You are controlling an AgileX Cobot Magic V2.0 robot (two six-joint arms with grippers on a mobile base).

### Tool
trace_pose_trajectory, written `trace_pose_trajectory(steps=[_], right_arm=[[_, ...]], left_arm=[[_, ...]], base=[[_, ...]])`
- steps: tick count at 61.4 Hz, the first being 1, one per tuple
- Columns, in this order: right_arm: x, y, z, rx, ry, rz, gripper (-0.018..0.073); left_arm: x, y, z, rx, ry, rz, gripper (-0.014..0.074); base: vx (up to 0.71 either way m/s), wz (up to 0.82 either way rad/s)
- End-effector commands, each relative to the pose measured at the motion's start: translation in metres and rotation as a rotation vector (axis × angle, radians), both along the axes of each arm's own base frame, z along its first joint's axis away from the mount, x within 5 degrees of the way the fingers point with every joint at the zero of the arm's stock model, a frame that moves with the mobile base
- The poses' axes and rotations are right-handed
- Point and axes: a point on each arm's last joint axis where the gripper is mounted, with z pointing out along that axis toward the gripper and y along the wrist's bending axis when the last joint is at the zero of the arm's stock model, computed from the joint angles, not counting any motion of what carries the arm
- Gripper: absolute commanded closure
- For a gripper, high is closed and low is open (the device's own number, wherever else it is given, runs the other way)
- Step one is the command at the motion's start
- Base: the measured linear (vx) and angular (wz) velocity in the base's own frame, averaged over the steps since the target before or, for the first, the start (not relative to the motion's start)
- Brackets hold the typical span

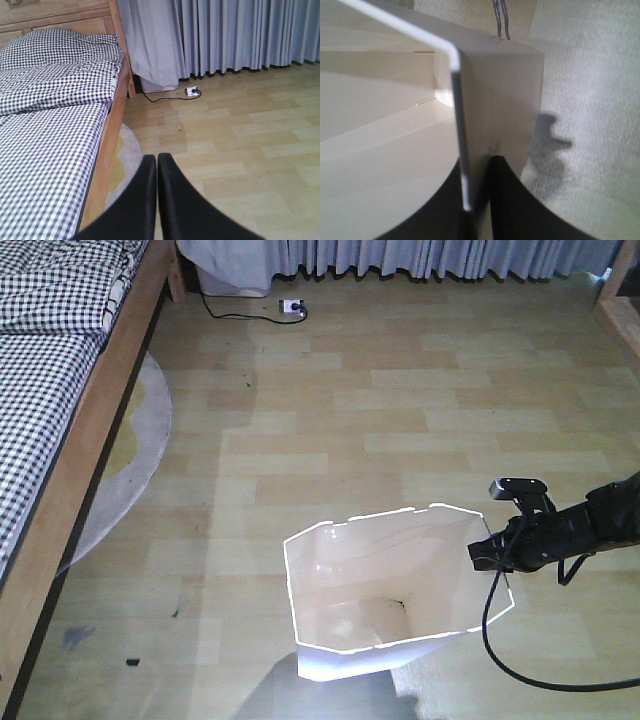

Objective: Move trash bin to bedside with robot
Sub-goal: 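Carry the bin with the right gripper toward the bed by the curtains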

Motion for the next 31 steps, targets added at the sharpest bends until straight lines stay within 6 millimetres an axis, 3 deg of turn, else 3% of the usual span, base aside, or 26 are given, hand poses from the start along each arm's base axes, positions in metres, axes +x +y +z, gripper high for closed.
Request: trace_pose_trajectory(steps=[1,31], right_arm=[[0.0123,0.0105,0.0366,0.177,-0.080,-0.005,0.0566],[0.0123,0.0105,0.0366,0.177,-0.080,-0.005,0.0566]], left_arm=[[0.0013,-0.0014,-0.0027,-0.012,-0.053,-0.016,0.0602],[0.0013,-0.0014,-0.0027,-0.012,-0.053,-0.016,0.0602]], base=[[0.45,0.06],[0.43,0.04]])
